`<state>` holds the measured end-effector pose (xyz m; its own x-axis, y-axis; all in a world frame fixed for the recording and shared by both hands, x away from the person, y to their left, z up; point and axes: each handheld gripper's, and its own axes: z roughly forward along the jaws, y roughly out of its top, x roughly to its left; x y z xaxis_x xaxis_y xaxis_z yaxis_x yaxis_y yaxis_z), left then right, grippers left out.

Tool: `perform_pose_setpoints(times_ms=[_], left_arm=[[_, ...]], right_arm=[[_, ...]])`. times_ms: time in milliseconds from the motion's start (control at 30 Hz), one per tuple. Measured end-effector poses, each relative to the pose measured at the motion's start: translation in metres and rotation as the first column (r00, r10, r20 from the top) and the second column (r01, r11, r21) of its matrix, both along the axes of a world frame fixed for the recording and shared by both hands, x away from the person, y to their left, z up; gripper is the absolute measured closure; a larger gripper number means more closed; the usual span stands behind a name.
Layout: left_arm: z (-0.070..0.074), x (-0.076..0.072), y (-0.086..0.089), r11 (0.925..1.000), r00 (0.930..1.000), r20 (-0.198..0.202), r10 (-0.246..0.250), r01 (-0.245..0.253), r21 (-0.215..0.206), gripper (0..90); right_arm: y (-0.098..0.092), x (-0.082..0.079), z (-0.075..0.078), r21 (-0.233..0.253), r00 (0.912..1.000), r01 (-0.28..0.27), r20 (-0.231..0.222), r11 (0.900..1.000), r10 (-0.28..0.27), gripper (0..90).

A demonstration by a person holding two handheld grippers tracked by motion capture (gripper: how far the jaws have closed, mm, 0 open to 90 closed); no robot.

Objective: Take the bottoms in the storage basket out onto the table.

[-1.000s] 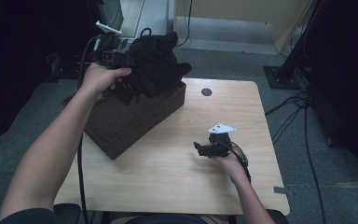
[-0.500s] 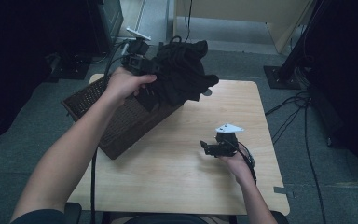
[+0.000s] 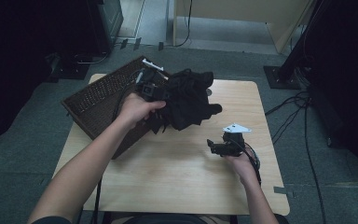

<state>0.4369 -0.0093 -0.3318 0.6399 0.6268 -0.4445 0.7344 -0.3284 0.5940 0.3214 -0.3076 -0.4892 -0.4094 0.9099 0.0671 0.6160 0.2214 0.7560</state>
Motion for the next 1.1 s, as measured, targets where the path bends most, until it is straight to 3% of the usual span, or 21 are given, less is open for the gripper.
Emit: perform_pose_setpoints(times_ms=[167, 300, 433, 533, 667, 800, 933, 967, 1100], left_arm=[[-0.023, -0.011, -0.006, 0.9999, 0.9998, -0.019, -0.007, 0.007, -0.013, 63.0], [-0.04, -0.019, -0.011, 0.9997, 0.9999, -0.012, -0.007, 0.008, 0.023, 62.8], [-0.059, -0.027, -0.016, 0.9998, 0.9999, -0.016, 0.002, -0.002, 0.021, 62.7], [-0.072, -0.032, -0.022, 0.9983, 0.9998, -0.018, -0.007, 0.008, 0.057, 62.5], [-0.09, -0.038, -0.024, 0.9992, 0.9993, -0.031, 0.02, -0.018, 0.037, 62.2], [-0.105, -0.043, -0.024, 0.9969, 0.9994, 0.001, 0.035, -0.035, 0.071, 61.6], [-0.115, -0.045, -0.023, 0.9941, 0.9991, 0.009, 0.041, -0.042, 0.1, 61.1], [-0.124, -0.045, -0.02, 0.9932, 0.9988, -0.005, 0.05, -0.049, 0.106, 60.7], [-0.135, -0.044, -0.013, 0.9946, 0.997, -0.025, 0.073, -0.071, 0.075, 59.8]], right_arm=[[-0.004, 0.001, 0.001, 0.003, 0.9998, 0.016, 0.007, 1.0, -0.016, 13.6], [-0.007, 0.002, 0.001, 0.019, 0.9996, 0.028, 0.005, 0.999, -0.028, 13.6], [-0.01, 0.002, 0.002, 0.031, 0.9992, 0.039, 0.005, 0.999, -0.039, 13.6], [-0.013, 0.002, 0.004, 0.036, 0.9987, 0.05, 0.003, 0.998, -0.05, 13.9], [-0.016, 0.002, 0.003, 0.008, 0.9988, 0.049, 0.0, 0.999, -0.049, 14.7], [-0.019, 0.002, 0.004, 0.001, 0.9986, 0.054, 0.0, 0.999, -0.054, 15.3], [-0.023, 0.002, 0.006, 0.017, 0.998, 0.063, -0.007, 0.998, -0.063, 15.6], [-0.023, 0.001, 0.008, 0.024, 0.9983, 0.058, -0.006, 0.998, -0.058, 15.6], [-0.019, -0.002, 0.014, 0.056, 0.9996, 0.004, 0.029, 0.998, -0.005, 15.2]])
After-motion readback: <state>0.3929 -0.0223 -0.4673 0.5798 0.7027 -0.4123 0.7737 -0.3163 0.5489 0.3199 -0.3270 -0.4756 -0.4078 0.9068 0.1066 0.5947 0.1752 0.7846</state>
